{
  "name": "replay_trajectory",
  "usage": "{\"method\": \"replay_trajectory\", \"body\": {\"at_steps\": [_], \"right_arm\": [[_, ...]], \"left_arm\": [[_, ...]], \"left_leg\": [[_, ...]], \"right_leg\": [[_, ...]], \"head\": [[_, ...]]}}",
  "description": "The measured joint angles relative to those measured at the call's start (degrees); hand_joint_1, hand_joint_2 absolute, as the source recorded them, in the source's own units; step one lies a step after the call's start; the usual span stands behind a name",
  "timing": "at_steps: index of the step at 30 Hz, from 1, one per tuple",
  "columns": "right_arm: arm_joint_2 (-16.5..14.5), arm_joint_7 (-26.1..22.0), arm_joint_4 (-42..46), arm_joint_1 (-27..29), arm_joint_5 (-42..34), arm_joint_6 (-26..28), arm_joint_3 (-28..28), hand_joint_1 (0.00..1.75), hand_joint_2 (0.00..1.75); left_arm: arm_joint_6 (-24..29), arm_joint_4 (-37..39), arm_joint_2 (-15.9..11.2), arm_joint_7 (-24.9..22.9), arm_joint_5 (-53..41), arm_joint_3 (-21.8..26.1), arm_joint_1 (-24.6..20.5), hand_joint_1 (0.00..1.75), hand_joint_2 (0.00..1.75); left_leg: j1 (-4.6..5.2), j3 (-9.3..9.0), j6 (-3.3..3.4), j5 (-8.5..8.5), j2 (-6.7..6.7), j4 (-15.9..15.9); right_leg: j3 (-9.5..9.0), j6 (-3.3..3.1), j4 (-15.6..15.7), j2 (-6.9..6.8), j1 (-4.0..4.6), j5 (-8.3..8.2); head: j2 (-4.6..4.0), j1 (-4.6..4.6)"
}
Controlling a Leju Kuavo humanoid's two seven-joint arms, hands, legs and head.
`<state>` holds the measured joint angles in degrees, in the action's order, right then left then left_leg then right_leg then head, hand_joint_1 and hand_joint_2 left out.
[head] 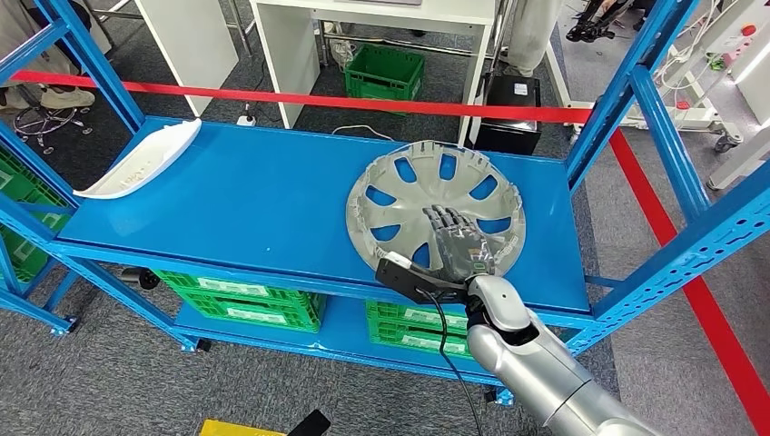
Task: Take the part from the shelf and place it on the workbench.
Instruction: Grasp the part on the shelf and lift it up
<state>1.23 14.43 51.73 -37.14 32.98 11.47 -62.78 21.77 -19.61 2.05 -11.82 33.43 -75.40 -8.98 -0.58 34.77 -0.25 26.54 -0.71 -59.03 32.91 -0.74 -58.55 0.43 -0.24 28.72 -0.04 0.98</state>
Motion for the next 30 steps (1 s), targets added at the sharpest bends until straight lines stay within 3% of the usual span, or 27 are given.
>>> {"method": "replay_trajectory", "body": {"at_steps": [21,25,30], "right_arm": [[-1.63,-2.19,-9.98,1.37,-5.31,-0.73,-0.15,0.00,0.00],[-1.97,-0.41,-11.58,0.96,-6.08,-1.24,-0.15,0.00,1.75],[-2.14,-0.02,-12.70,0.54,-7.92,-1.72,0.11,0.00,1.75]], "left_arm": [[-0.15,-0.61,-0.28,-1.03,-2.50,0.21,0.04,0.00,0.00],[-0.14,-0.69,-0.27,-1.33,-3.04,0.44,0.05,0.00,0.00],[-0.13,-0.71,-0.26,-1.38,-3.38,0.80,0.07,0.00,0.00]], "left_leg": [[0.00,-0.01,0.00,0.00,0.01,0.00],[0.00,-0.07,0.00,0.00,0.00,0.00],[0.00,-0.15,0.00,0.00,0.00,0.00]], "right_leg": [[0.00,0.00,0.00,0.01,0.00,0.00],[-0.04,0.00,0.01,-0.01,0.00,0.00],[-0.14,0.00,0.01,-0.03,0.00,0.00]], "head": [[0.00,0.00],[0.01,0.00],[0.01,0.00]]}}
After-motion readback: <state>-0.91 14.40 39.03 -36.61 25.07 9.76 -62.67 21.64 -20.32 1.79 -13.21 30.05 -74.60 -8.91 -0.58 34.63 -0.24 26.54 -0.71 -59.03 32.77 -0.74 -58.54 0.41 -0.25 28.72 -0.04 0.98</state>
